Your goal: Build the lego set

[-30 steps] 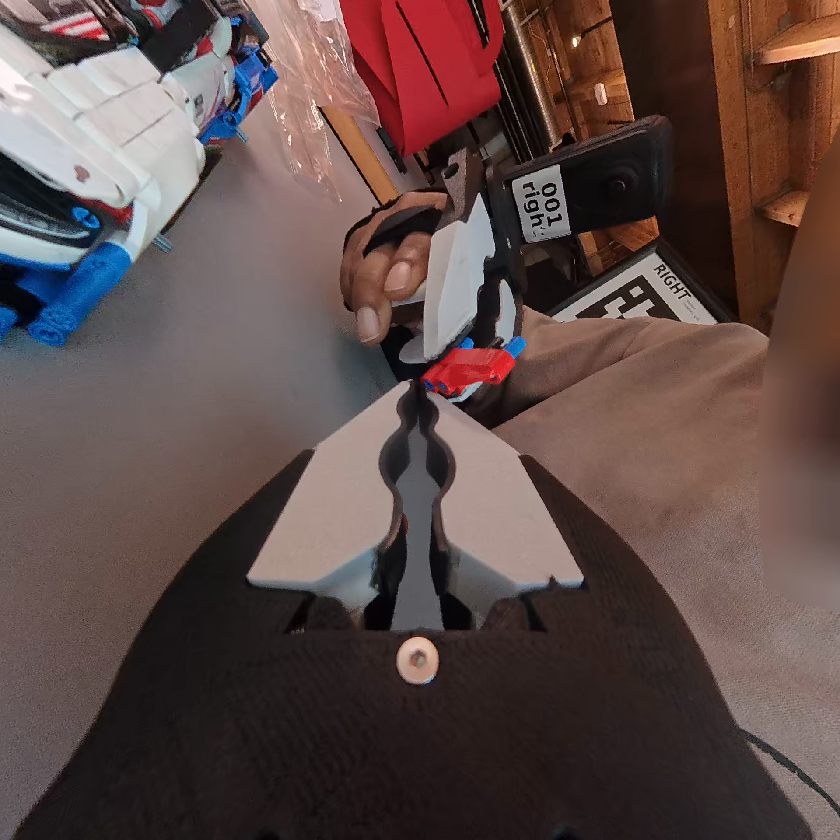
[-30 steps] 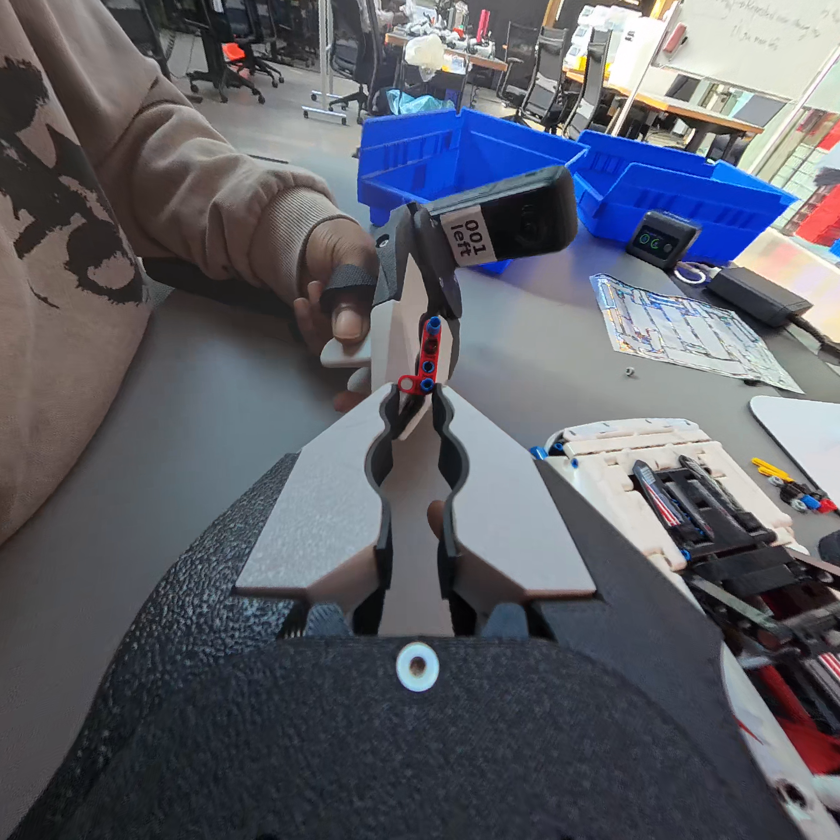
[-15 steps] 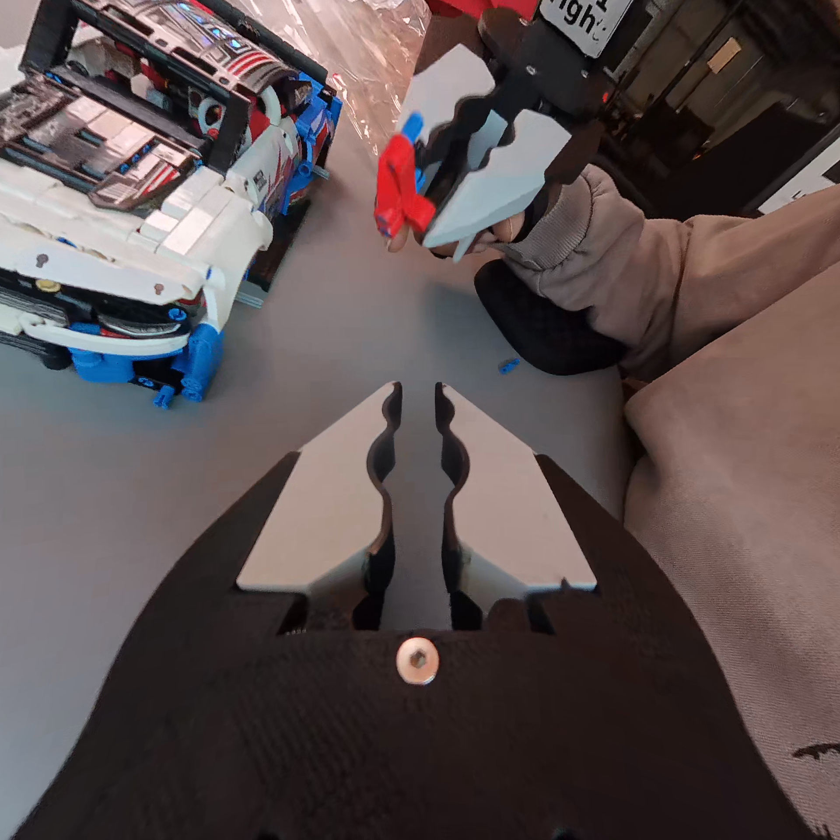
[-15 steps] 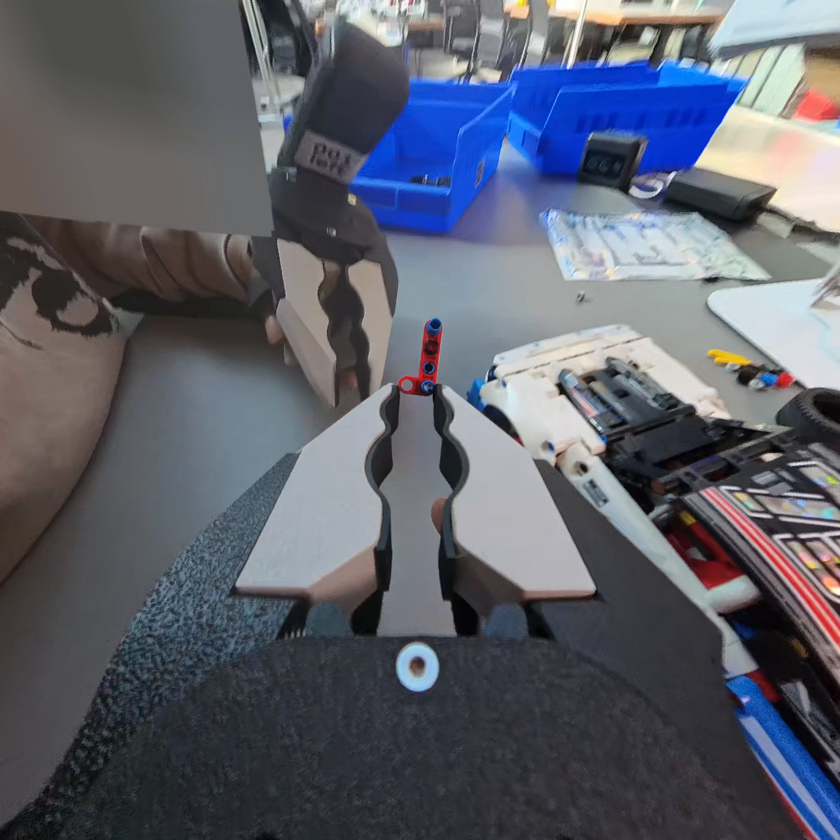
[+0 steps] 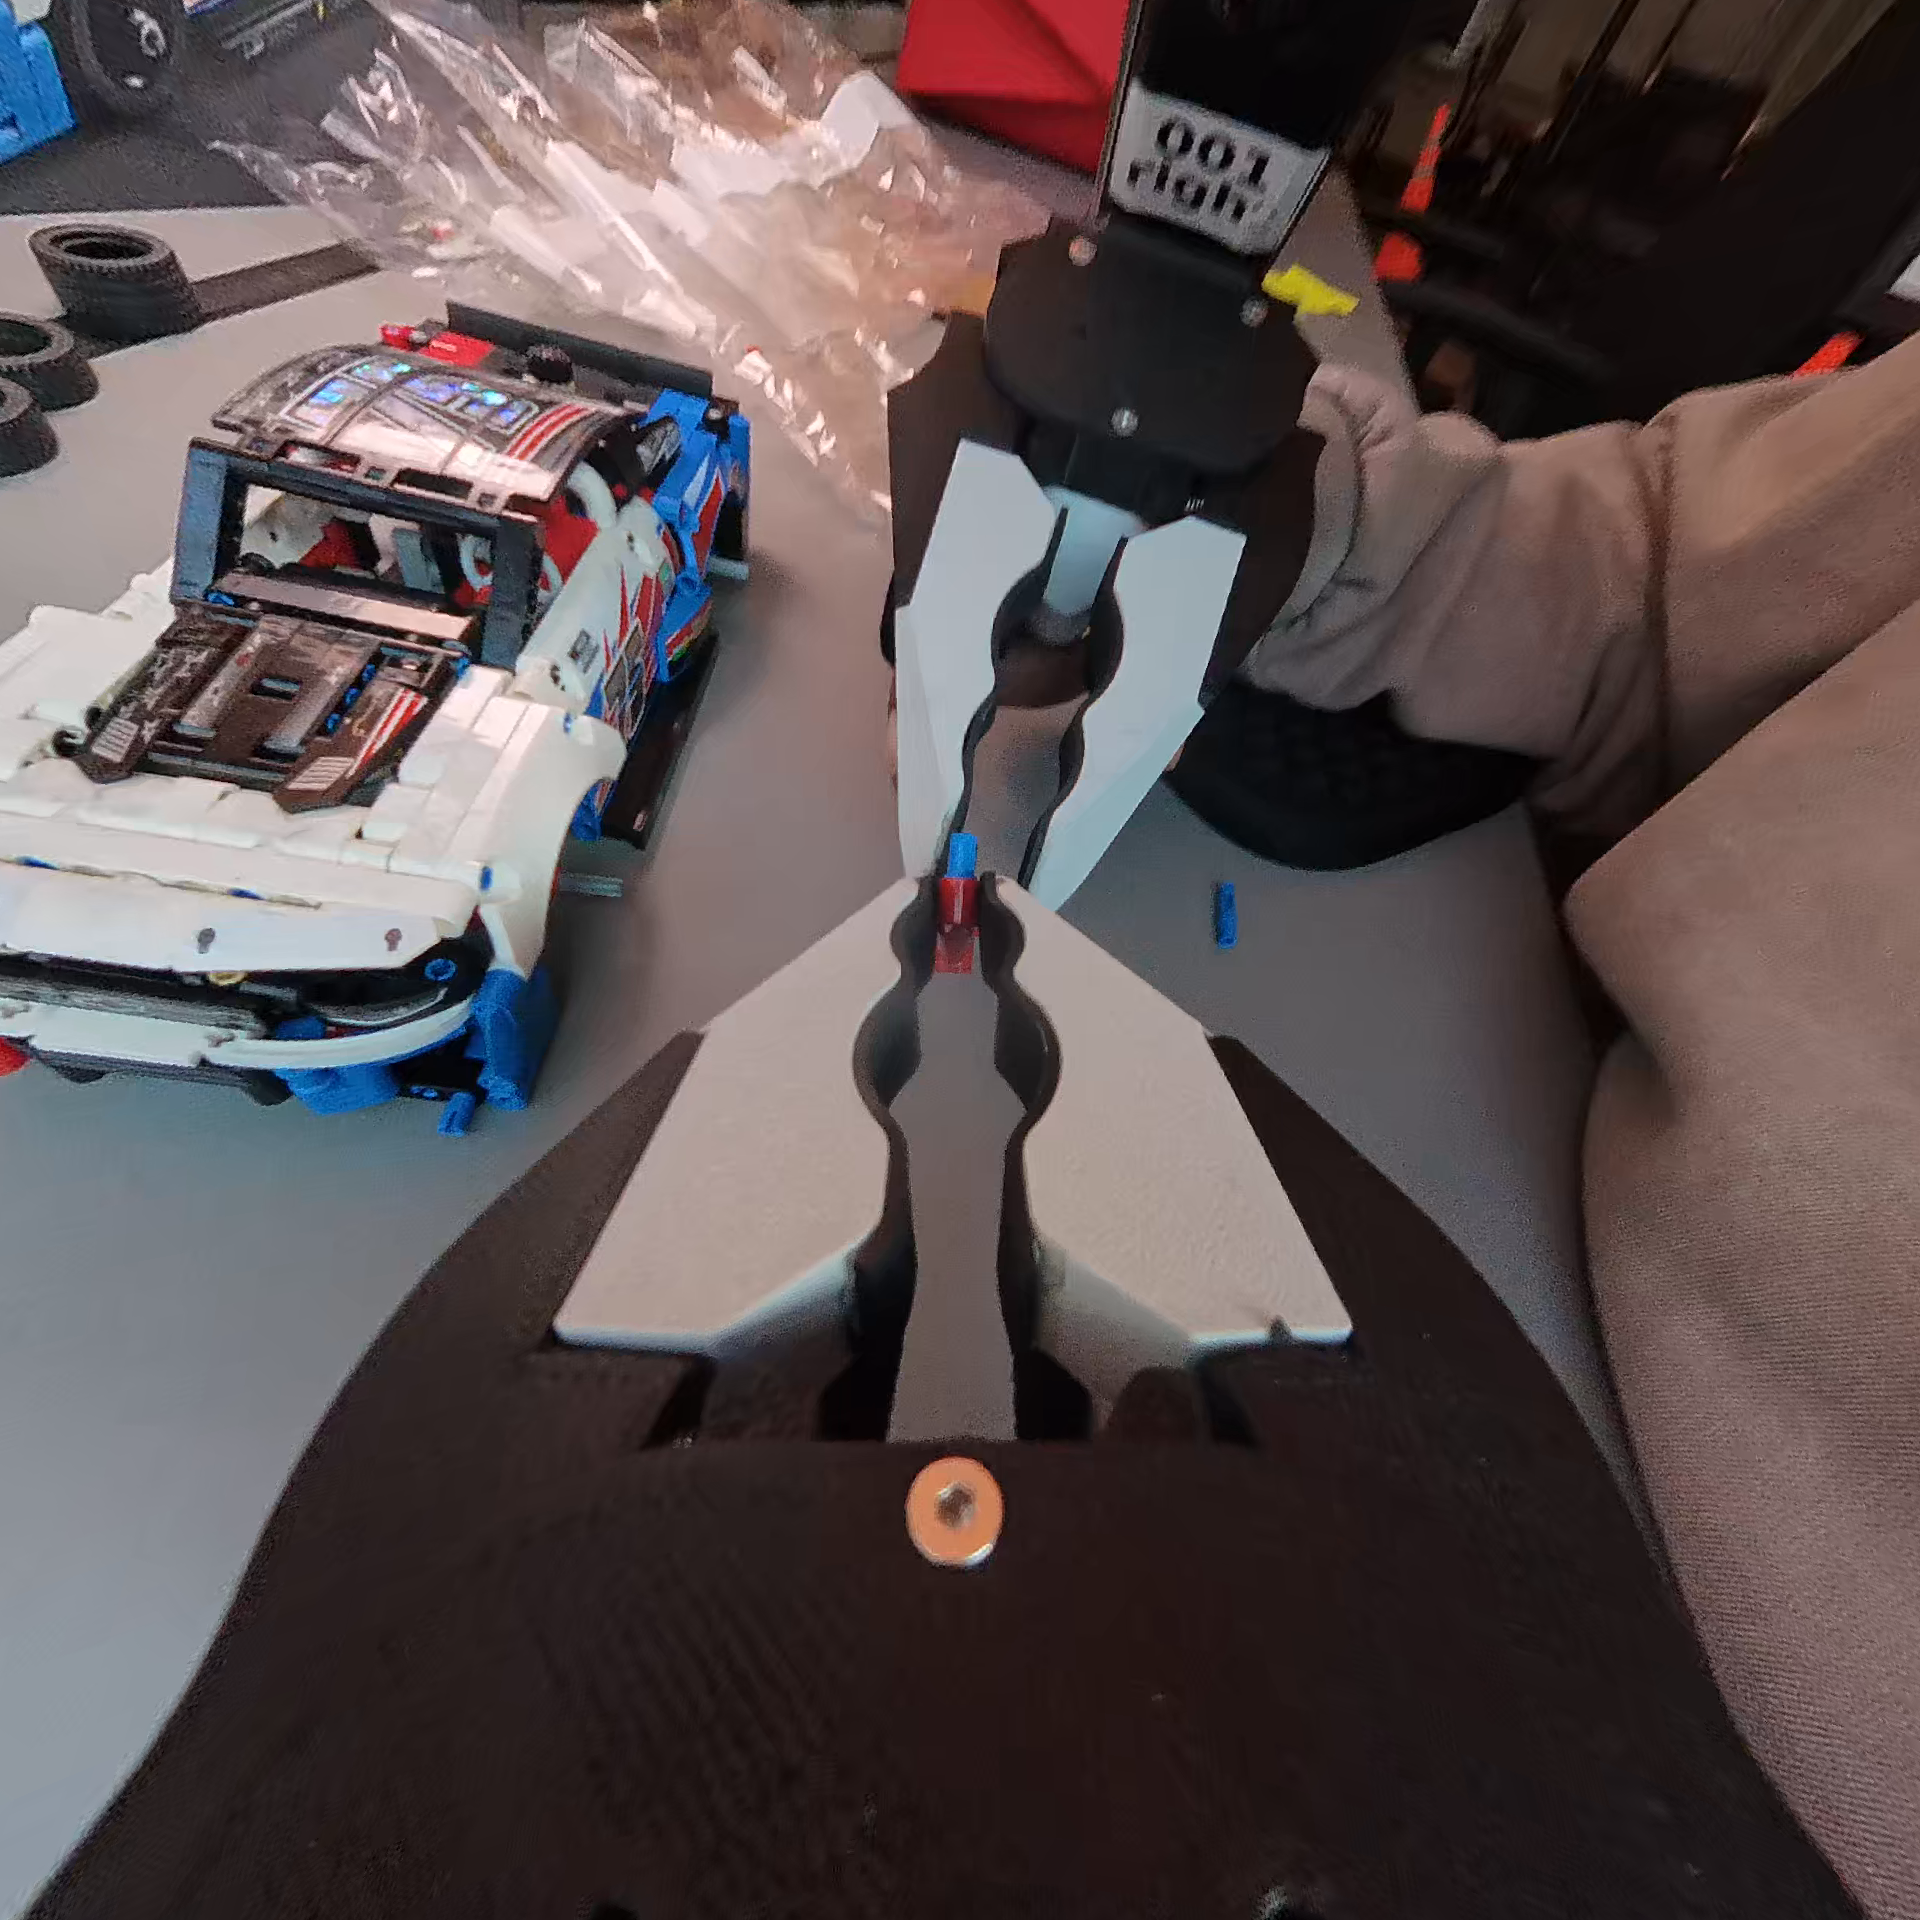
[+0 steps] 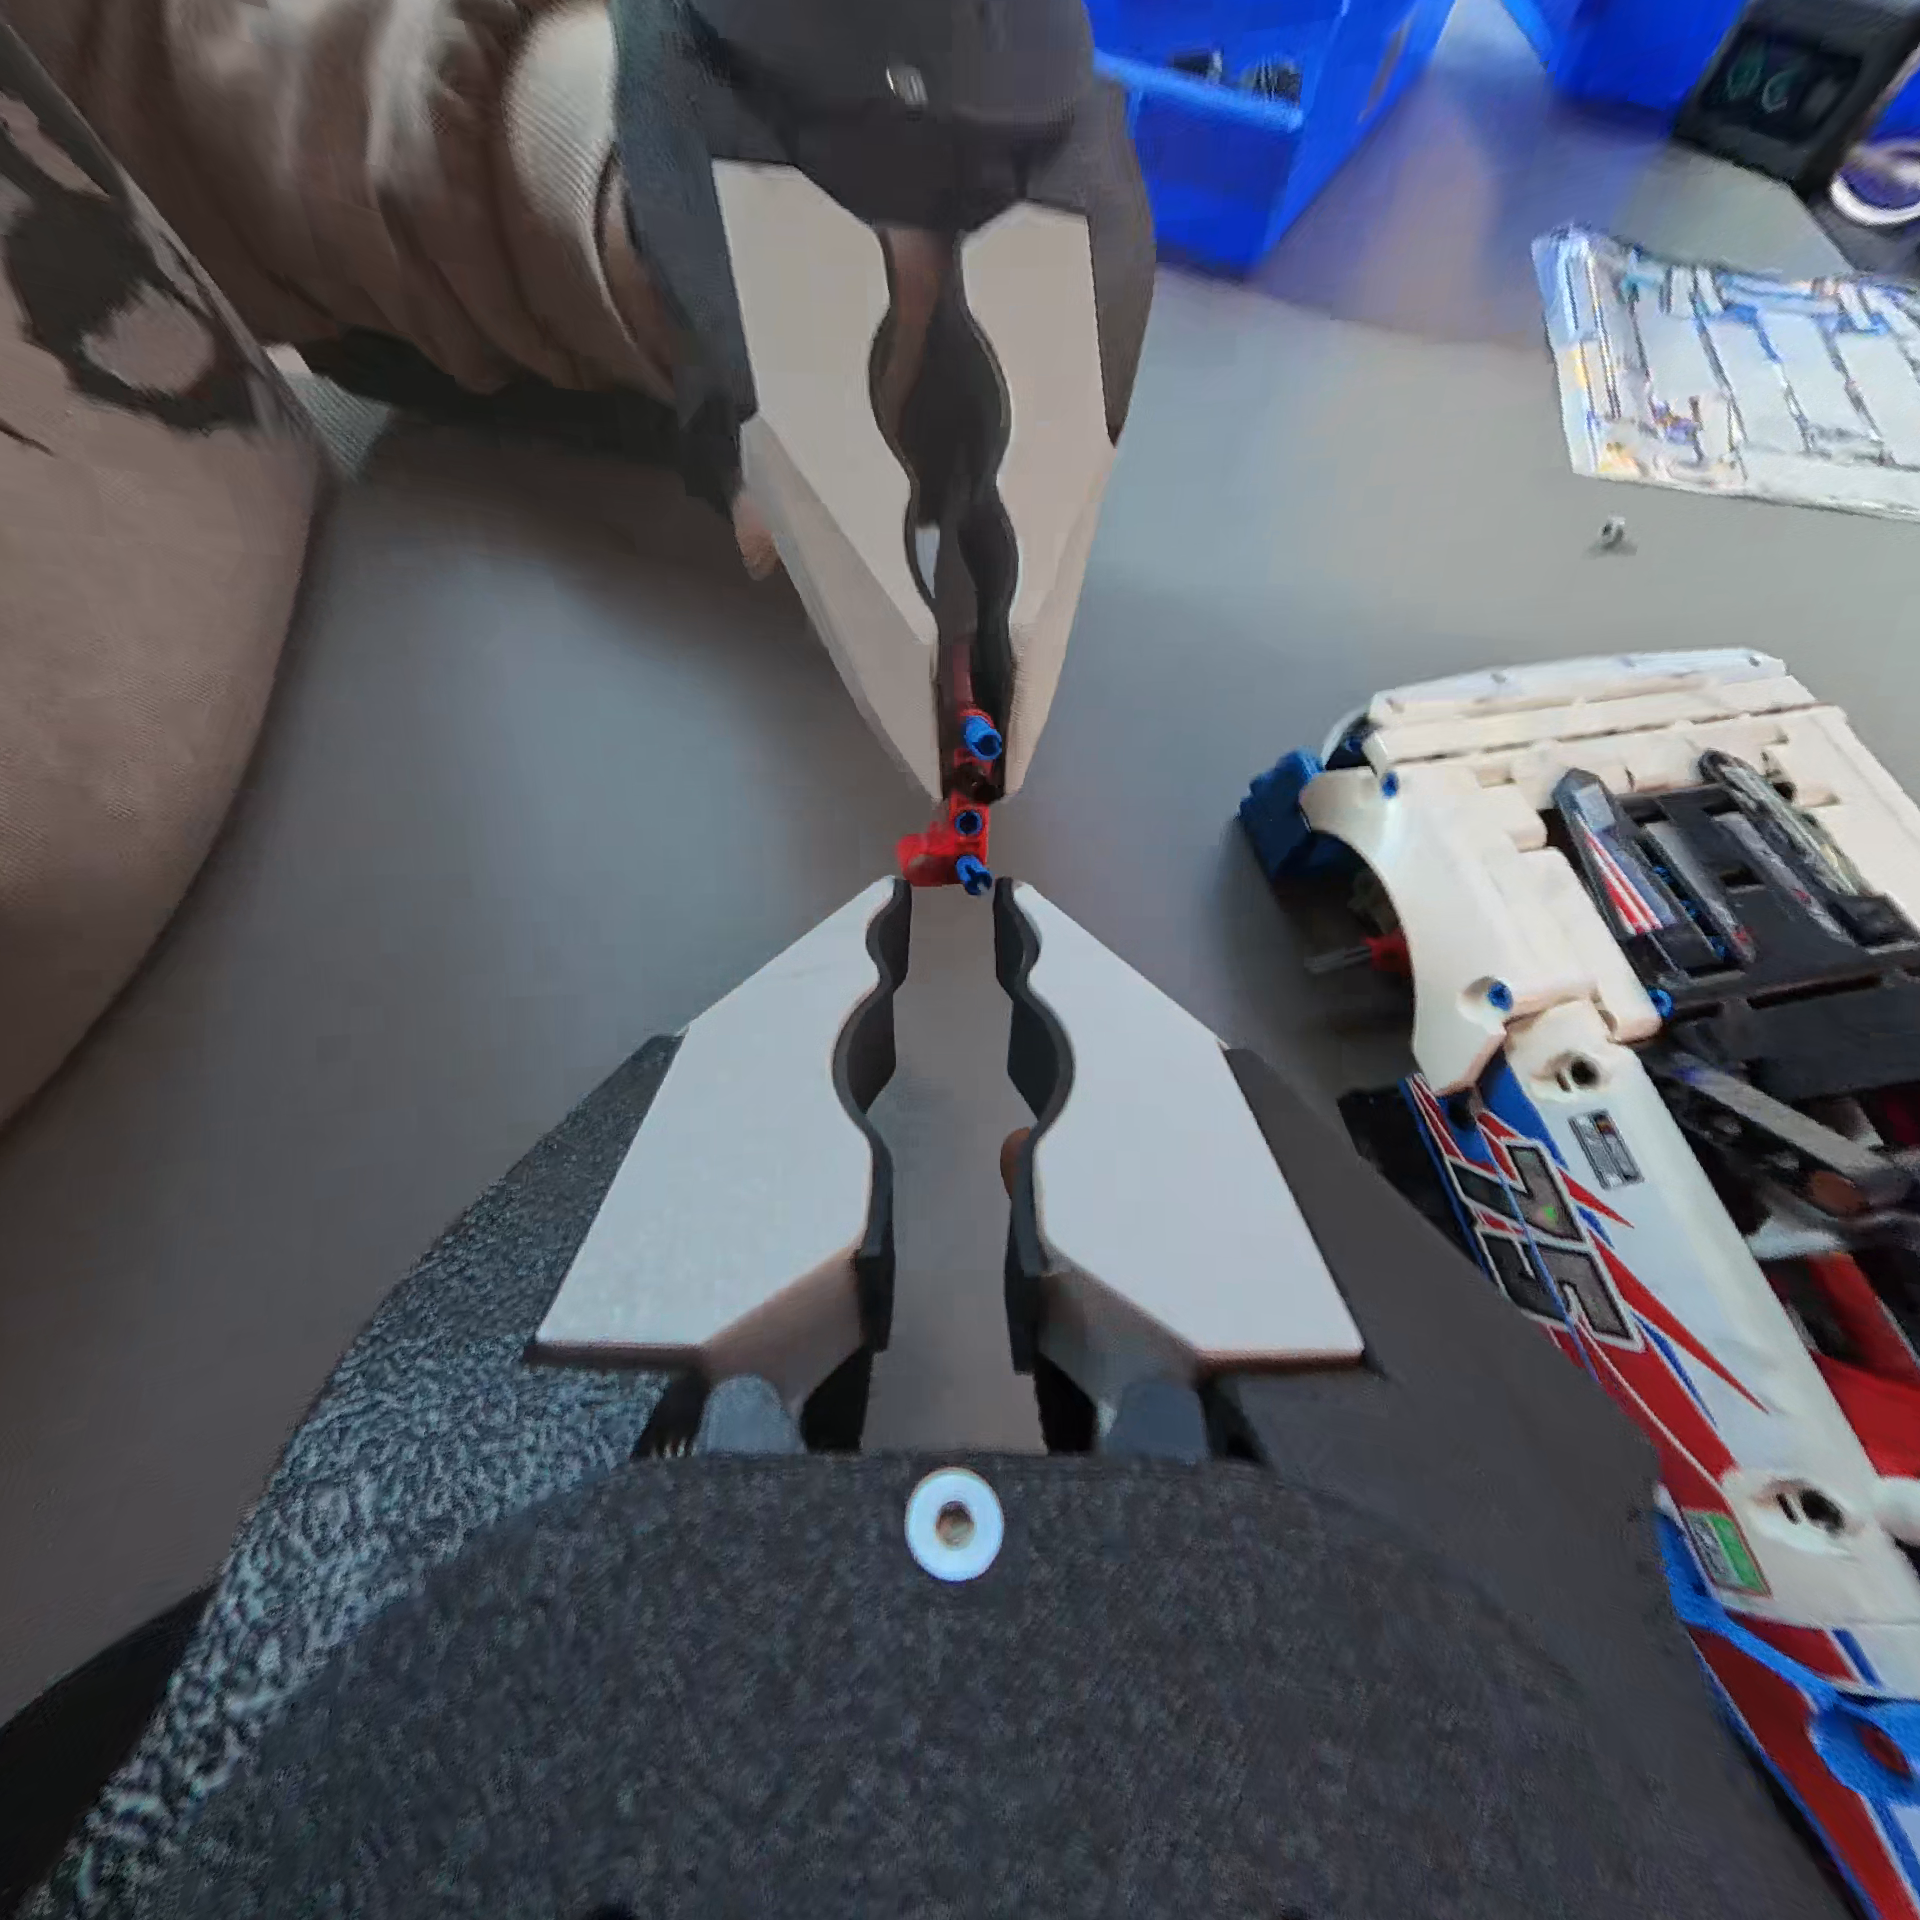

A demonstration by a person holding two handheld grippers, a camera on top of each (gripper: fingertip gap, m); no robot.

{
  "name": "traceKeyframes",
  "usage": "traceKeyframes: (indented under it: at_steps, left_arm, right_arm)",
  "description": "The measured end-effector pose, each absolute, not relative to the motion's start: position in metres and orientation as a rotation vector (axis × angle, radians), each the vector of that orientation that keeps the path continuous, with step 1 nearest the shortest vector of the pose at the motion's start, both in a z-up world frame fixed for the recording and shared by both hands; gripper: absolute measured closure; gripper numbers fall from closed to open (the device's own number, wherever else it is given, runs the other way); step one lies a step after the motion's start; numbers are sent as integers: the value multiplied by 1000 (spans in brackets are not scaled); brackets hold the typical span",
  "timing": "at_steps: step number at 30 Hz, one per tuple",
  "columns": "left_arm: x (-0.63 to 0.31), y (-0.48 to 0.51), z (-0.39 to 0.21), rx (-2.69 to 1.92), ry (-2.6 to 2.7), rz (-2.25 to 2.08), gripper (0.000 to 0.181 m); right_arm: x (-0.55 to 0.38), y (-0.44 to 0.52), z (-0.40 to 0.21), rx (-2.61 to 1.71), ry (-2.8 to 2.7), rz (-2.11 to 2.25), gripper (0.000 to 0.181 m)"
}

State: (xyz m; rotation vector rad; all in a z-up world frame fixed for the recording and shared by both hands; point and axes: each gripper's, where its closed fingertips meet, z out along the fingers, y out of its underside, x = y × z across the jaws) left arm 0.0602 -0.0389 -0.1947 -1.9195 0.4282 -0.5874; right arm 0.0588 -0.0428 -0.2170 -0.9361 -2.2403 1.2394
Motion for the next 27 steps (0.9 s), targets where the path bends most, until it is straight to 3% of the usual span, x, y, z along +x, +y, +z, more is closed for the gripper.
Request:
traceKeyframes:
  at_steps: [2,6,15,21,24,27]
  left_arm:
    - [64,-35,-205,-2010,514,-472,176]
    - [75,-29,-229,-2156,681,-309,176]
    - [90,-30,-245,-2201,779,-310,174]
    - [90,-40,-230,-2117,702,-436,158]
    - [86,-50,-213,-2013,626,-548,158]
    - [87,-57,-192,-1889,539,-686,158]
  right_arm:
    - [63,-26,-229,-972,-2307,1048,159]
    - [103,-22,-218,-1011,-2433,1022,161]
    - [168,-46,-259,-1015,-2634,735,161]
    - [163,-47,-260,-1020,-2658,700,179]
    - [132,-49,-237,-1055,-2414,944,180]
    - [87,-41,-174,-1229,-1863,1420,180]
